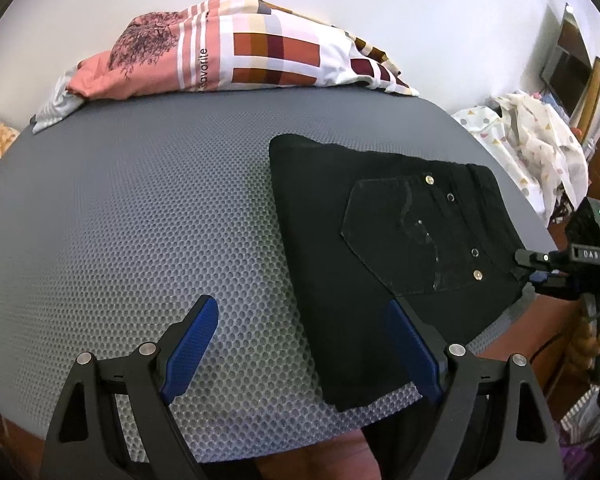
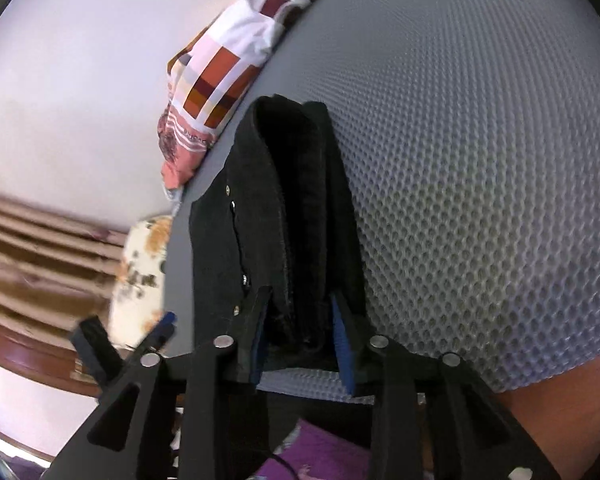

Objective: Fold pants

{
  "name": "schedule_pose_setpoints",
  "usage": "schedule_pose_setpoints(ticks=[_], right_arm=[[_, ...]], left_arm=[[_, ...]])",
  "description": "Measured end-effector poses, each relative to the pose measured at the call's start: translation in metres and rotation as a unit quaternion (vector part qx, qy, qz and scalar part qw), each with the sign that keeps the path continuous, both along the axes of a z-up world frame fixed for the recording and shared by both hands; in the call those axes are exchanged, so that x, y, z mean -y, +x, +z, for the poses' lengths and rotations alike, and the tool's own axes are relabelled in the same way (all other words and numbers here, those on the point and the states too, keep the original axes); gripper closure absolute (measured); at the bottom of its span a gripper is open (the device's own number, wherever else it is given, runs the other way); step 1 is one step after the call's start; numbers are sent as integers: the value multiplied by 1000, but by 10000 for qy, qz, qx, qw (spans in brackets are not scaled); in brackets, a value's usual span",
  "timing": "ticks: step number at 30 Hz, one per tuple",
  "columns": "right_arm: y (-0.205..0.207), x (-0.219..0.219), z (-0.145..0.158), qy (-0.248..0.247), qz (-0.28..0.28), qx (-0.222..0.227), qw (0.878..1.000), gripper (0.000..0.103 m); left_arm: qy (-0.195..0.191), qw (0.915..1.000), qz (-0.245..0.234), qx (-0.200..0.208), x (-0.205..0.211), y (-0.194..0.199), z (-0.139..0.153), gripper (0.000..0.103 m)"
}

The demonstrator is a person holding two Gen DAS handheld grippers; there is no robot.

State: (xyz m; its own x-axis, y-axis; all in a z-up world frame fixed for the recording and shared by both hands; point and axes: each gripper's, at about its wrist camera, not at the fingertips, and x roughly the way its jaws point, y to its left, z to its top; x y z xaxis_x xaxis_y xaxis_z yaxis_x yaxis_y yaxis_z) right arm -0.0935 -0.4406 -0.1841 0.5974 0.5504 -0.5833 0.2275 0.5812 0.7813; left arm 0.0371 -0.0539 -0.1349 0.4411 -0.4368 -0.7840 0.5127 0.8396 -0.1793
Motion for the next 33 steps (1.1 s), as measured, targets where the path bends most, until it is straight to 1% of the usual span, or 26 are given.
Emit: schedule_pose_setpoints(ticks=[4, 5, 6, 7, 8, 9, 13, 15, 20, 22, 24, 28, 31, 33], right_arm=[[-6, 1, 22, -460, -54, 232, 9987, 59], [-7, 3, 30, -599, -68, 313, 9977, 53], [-6, 3, 36, -723, -74, 362, 9967, 43], [-5, 4, 40, -816, -65, 397, 9958, 37], [-4, 4, 43, -893, -61, 420, 9951, 28], [-4, 5, 44, -919, -79, 410, 9949, 25], [7, 4, 35, -879, -76, 265, 9958, 25], [13, -1, 33, -992, -1, 238, 9948, 25], [29, -14, 25, -1529, 212, 102, 9880, 25], [32, -16, 20, -1612, 241, 49, 9866, 25], [33, -18, 15, -1559, 295, 35, 9873, 25], [35, -24, 16, -1779, 418, 122, 9831, 25], [36, -26, 16, -1691, 456, 202, 9843, 25], [38, -29, 16, -1735, 517, 267, 9831, 25]], left_arm=[[117, 9999, -66, 68, 7, 5, 0, 17], [166, 9998, -84, 100, 10, 6, 0, 17], [202, 9997, -94, 116, 12, 7, -1, 17], [235, 9996, -100, 131, 14, 9, -2, 17], [258, 9995, -104, 135, 16, 10, -3, 17], [298, 9994, -113, 127, 19, 12, -5, 17], [507, 9986, -129, 114, 28, 17, -14, 17], [606, 9980, -134, 119, 32, 18, -18, 17], [792, 9965, -210, 188, 41, 17, -25, 17], [852, 9958, -256, 224, 45, 15, -27, 17], [895, 9953, -281, 258, 48, 15, -29, 17], [936, 9946, -326, 302, 52, 16, -31, 16], [950, 9946, -305, 288, 54, 19, -33, 13], [925, 9949, -292, 273, 53, 21, -35, 12]])
